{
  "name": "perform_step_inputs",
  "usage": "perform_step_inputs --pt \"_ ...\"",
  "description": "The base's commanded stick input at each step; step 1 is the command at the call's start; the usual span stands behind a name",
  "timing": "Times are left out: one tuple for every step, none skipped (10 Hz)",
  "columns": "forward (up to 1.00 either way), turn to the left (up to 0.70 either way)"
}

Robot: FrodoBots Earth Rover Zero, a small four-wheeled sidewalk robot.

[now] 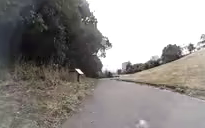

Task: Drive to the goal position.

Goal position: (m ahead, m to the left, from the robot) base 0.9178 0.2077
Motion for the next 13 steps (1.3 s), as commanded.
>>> perform_step_inputs --pt "0.0 0.42" --pt "0.02 0.28" --pt "0.03 0.15" --pt "0.45 0.16" --pt "0.45 0.04" --pt "0.45 0.0" --pt "0.45 0.0" --pt "0.45 0.0" --pt "0.45 0.0" --pt "0.45 0.0" --pt "0.45 0.0" --pt "0.45 0.0" --pt "0.45 0.0"
